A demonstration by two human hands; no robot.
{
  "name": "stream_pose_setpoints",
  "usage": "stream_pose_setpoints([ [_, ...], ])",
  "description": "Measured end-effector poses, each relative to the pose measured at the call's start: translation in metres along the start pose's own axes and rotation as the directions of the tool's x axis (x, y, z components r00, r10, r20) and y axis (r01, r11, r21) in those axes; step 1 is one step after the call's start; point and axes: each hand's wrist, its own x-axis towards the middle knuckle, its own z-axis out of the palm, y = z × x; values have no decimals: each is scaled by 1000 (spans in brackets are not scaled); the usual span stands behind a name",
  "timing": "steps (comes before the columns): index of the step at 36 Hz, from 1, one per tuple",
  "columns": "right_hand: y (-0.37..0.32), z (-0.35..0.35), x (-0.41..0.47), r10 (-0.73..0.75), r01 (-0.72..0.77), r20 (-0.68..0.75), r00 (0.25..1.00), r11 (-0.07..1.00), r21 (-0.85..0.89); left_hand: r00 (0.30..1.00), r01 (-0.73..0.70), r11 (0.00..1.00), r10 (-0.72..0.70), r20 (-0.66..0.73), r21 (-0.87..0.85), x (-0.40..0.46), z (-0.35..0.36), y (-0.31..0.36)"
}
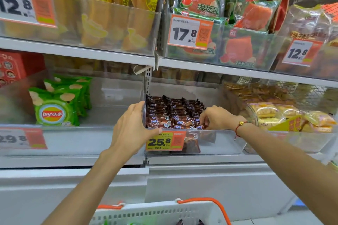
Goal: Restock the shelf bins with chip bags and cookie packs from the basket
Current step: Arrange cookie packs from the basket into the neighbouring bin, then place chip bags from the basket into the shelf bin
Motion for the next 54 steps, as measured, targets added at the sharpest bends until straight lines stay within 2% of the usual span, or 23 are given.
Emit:
stream_pose_setpoints([
  [6, 3, 2, 1, 82, -95, 86, 993, 982, 163, 1000, -8, 1000, 8, -13, 11, -3, 2, 3],
  [10, 9, -2, -12, 94, -124, 108, 990, 937, 325, 993, -72, 996, 76, -93, 47, -7, 5, 4],
  [11, 12, -3, -17, 98, -116, 68, 993, 933, 340, 986, -103, 993, 110, -127, 61, -9, 7, 6],
  [13, 14, -1, -32, 132, -80, -119, 984, 926, 369, 964, -175, 982, 186, -191, 75, -15, 10, 11],
  [16, 2, 10, -67, 215, 52, -438, 873, 852, 521, 926, -273, 958, 286, -245, 85, -32, 23, 17],
  [18, -12, 24, -94, 226, 140, -517, 826, 806, 575, 907, -327, 937, 347, -238, 122, -46, 36, 20],
  [19, -18, 33, -105, 219, 157, -511, 831, 789, 593, 900, -354, 924, 378, -215, 143, -52, 44, 20],
  [21, -28, 58, -122, 198, 148, -430, 881, 747, 648, 883, -431, 885, 454, -122, 175, -65, 60, 17],
  [24, -34, 101, -134, 129, 72, -228, 965, 707, 704, 843, -537, 828, 532, 76, 162, -83, 89, 9],
  [27, -39, 137, -133, 16, -80, 100, 995, 726, 683, 810, -532, 831, 443, 385, 162, -105, 111, 5],
  [29, -43, 159, -128, -73, -127, 288, 955, 776, 617, 761, -481, 840, 260, 594, 249, -120, 127, -4],
  [30, -47, 170, -125, -105, -133, 366, 925, 813, 568, 713, -479, 828, 172, 680, 292, -127, 135, -11],
  [34, -72, 213, -120, -157, -80, 615, 773, 937, 340, 507, -482, 804, -68, 859, 348, -159, 165, -43],
  [36, -87, 237, -122, -162, -43, 679, 716, 960, 275, 432, -511, 784, -119, 894, 352, -177, 174, -58],
  [37, -94, 249, -122, -164, -22, 694, 702, 968, 251, 431, -536, 766, -112, 896, 354, -184, 176, -64],
  [40, -120, 271, -126, -133, -66, 721, 680, 968, 241, 508, -562, 749, -24, 861, 352, -196, 180, -80],
  [43, -147, 287, -134, -100, -166, 706, 701, 940, 297, 565, -521, 778, 6, 825, 351, -195, 180, -87],
  [45, -158, 298, -143, -29, -253, 666, 745, 912, 322, 616, -426, 812, -64, 785, 400, -193, 179, -91],
  [48, -160, 302, -145, 16, -286, 606, 795, 891, 352, 680, -265, 849, -172, 713, 457, -190, 176, -98],
  [51, -151, 290, -133, -2, -274, 640, 768, 903, 331, 642, -206, 870, -225, 733, 447, -183, 174, -100],
  [54, -143, 266, -116, -26, -253, 605, 796, 894, 371, 594, -76, 921, -266, 759, 382, -166, 168, -97],
])
